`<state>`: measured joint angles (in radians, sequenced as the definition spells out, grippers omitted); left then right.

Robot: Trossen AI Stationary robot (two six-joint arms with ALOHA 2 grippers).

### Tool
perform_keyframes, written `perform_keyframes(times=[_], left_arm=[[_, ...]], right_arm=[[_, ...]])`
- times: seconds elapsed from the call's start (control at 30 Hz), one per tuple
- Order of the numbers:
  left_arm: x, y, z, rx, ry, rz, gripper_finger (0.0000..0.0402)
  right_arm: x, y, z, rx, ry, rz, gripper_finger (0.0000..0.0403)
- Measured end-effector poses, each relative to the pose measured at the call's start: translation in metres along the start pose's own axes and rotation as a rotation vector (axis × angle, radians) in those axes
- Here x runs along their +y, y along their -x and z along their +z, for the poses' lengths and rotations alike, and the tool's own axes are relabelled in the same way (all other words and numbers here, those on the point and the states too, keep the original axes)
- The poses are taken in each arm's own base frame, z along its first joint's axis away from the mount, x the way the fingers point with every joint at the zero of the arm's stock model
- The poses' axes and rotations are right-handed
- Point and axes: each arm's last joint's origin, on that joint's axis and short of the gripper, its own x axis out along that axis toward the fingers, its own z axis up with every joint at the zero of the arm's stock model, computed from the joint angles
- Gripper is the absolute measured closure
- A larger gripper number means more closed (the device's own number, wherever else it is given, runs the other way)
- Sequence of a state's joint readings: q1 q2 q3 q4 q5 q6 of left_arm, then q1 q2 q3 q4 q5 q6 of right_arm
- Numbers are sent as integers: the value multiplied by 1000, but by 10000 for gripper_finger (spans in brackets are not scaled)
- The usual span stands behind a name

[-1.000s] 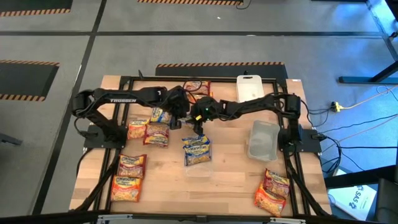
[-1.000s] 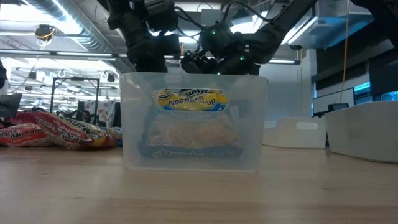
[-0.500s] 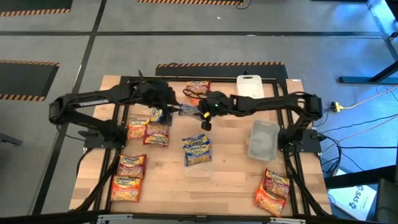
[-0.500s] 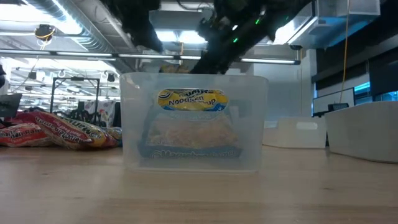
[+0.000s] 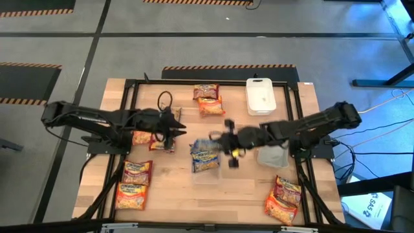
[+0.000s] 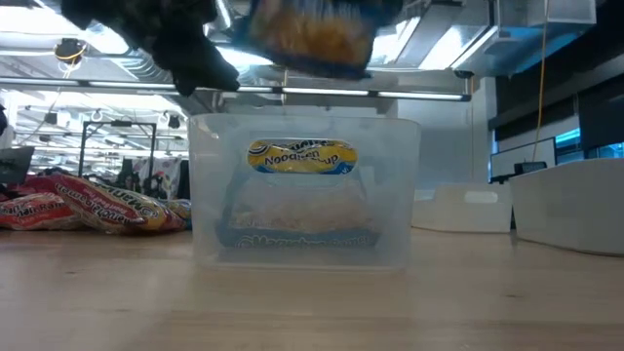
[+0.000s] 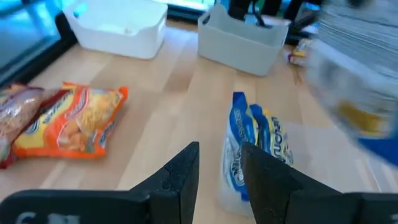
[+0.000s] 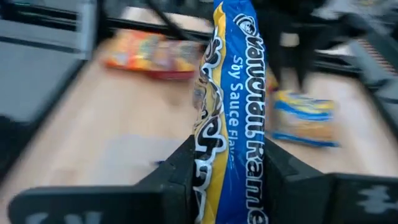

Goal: Sort Maruchan noodles
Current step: Put the top blue noodle pack into the transparent bin

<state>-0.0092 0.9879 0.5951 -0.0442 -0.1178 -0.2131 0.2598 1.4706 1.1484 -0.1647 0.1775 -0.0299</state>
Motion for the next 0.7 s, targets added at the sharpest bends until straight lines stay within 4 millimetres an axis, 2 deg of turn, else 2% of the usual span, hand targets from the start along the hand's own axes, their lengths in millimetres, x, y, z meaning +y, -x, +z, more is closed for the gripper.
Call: perform_keyframes(times=[0.13,0.27,0.47,0.7], left_arm=[[-4,-5,-15,-23,35,13,288],[-13,-6,-19,-58,97,-35,288],[-30,-2,-20,-86,79,-96,288],[-38,0,-21,-106,68,-74,288]], right_arm=[[28,-12,-7,-16,-8,60,312],[48,-31,-18,0,12,96,312],[54,-55,-40,112,-17,85,311],[54,-60,-53,186,3,69,309]])
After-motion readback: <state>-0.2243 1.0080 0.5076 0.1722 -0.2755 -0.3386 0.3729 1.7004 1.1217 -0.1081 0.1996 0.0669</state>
